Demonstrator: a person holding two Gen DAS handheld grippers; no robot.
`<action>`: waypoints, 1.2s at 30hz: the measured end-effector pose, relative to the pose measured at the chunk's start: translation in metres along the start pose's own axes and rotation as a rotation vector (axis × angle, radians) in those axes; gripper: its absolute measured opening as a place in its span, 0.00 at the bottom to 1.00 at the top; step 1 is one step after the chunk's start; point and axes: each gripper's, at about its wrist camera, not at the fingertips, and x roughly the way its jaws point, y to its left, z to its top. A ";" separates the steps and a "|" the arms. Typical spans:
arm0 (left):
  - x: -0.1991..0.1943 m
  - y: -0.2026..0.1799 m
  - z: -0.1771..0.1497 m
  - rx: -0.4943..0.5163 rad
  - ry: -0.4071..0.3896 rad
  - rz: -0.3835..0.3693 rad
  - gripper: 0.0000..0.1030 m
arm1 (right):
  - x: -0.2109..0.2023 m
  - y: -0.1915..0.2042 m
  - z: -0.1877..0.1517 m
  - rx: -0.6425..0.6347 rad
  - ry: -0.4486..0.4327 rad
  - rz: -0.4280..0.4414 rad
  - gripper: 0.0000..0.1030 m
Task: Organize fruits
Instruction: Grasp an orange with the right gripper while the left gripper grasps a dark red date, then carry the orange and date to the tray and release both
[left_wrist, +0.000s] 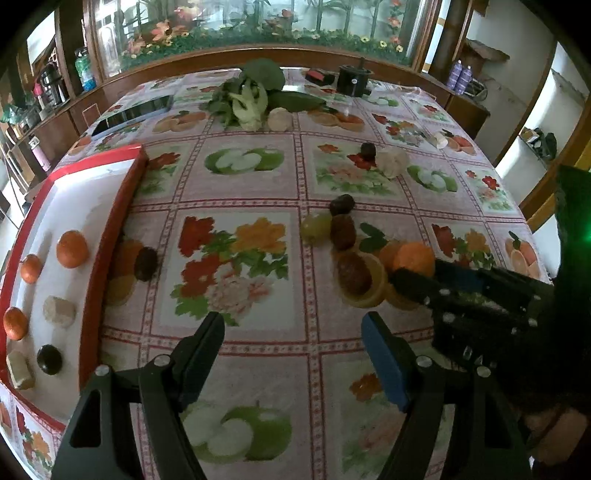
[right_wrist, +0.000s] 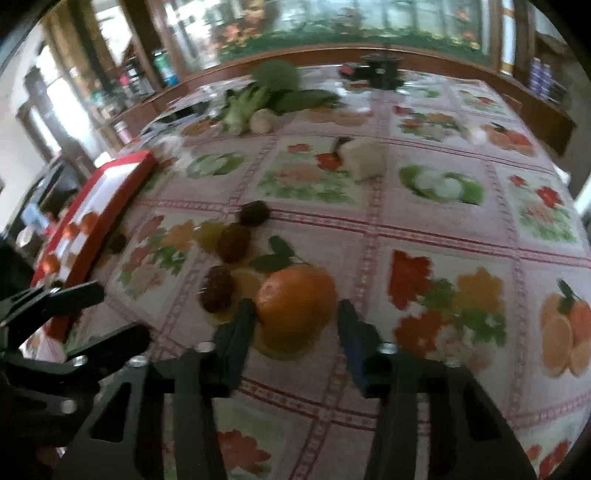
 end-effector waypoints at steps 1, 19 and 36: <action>0.002 -0.002 0.002 0.000 0.002 0.002 0.77 | -0.001 0.001 0.000 -0.014 -0.005 -0.016 0.32; 0.037 -0.032 0.019 0.015 -0.008 -0.003 0.28 | -0.023 -0.043 -0.017 0.049 -0.052 -0.063 0.32; 0.021 -0.016 0.000 -0.031 0.003 -0.106 0.24 | -0.035 -0.035 -0.023 0.068 -0.075 -0.081 0.32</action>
